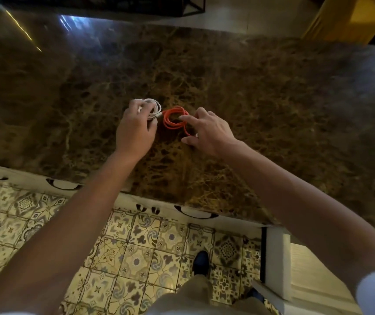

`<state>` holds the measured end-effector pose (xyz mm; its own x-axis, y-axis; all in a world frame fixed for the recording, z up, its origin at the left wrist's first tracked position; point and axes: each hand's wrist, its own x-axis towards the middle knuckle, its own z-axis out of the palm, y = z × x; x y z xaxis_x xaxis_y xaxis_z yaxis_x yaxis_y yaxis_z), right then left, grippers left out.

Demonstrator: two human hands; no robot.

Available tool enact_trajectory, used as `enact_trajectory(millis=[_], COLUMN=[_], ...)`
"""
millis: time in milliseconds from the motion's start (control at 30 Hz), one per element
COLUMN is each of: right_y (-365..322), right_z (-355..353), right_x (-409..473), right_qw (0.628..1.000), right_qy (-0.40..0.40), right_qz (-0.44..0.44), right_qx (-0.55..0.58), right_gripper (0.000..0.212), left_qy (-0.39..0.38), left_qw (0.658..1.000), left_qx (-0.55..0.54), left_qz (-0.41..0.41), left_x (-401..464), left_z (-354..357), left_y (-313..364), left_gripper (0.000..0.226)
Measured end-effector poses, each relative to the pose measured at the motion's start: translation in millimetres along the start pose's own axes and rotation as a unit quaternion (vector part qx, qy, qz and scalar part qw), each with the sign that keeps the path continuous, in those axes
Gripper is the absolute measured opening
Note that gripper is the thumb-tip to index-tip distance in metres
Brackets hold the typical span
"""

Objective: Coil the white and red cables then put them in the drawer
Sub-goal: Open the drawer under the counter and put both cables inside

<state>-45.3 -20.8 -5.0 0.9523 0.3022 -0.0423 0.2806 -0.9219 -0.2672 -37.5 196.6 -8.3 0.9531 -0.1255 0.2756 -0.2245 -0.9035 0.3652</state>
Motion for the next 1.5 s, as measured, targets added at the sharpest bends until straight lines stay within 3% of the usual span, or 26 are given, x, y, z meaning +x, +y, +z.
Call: enact_trajectory(millis=[167,333,533,767,1033,1333,1500], right_y=[-4,-6,4,29,70,127,171], right_z=[-4,-6,-7,-21,-38,-47,-39], right_x=[7,5,-23,-79,-189,-345,-425], right_qw=[1.000,0.998,0.994,0.985,0.980,0.976,0.981], right_qy=[-0.007,0.018,0.048,0.098,0.148,0.170,0.138], right_qz=[0.006,0.012,0.021,0.029,0.072,0.089,0.095], right_qx=[0.027,0.054,0.098,0.138,0.115,0.099,0.103], right_gripper=[0.056,0.027,0.023,0.019,0.023,0.022,0.024], left_qy=[-0.082,-0.092,-0.108,-0.093,-0.090,-0.107,-0.121], left_qw=[0.995,0.993,0.991,0.994,0.978,0.952,0.943], left_qx=[0.057,0.073,0.080,0.045,-0.049,-0.120,-0.144], left_qz=[-0.003,0.013,-0.016,0.036,0.181,0.260,0.274], left_x=[22,26,32,18,-37,-110,-168], left_z=[2,3,2,-2,-1,13,22], left_y=[-20,-19,-14,3,94,203,256], left_gripper=[0.049,0.045,0.033,0.027,0.026,0.026,0.025])
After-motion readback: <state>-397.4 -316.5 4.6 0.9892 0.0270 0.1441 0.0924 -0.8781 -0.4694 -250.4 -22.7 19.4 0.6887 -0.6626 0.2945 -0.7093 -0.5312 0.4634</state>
